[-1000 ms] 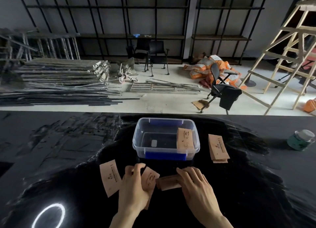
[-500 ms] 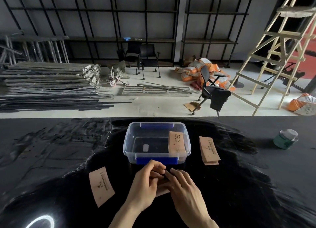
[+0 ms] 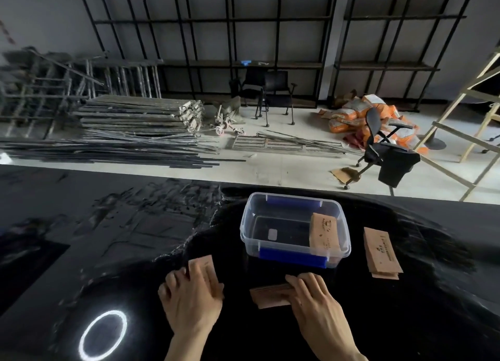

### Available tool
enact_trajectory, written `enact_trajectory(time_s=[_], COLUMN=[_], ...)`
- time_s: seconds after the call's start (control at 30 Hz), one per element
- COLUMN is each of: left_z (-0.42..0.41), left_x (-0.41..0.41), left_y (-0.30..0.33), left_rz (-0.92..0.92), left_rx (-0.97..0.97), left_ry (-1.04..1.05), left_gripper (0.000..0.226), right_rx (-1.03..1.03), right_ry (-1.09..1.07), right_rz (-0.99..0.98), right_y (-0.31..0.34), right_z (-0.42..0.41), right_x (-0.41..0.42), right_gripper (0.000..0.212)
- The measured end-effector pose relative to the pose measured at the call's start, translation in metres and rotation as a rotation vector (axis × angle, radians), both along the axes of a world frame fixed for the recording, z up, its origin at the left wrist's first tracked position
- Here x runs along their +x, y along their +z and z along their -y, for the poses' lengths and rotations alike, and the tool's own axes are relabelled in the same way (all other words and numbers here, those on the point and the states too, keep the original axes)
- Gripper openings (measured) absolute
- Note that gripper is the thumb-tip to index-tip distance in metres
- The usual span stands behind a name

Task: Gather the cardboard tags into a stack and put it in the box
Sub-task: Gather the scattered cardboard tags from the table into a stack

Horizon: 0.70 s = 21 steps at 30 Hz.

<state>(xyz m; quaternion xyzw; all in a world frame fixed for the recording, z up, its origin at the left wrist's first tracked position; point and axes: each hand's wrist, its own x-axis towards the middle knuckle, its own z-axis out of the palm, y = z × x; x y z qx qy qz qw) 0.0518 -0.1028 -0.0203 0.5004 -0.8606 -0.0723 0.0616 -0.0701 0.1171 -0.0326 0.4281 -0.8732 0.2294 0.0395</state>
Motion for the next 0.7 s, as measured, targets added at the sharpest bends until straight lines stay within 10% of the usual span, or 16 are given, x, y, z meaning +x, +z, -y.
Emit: enact_trajectory(time_s=[0.4,0.7], left_z=[0.01,-0.034], left_x=[0.015,-0.02], left_y=[0.006,0.019], left_rz=[-0.488,-0.404], left_rx=[0.32,0.695], left_ry=[-0.465,-0.703], left_gripper=[0.063,0.034], right_rx=[-0.013,-0.086], right_ry=[0.083,-0.001], right_rz=[0.057,0.123], right_y=[-0.008,-0.01], right_z=[0.021,0.023], right_x=[0.003,0.006], right_gripper=[0.05,0.077])
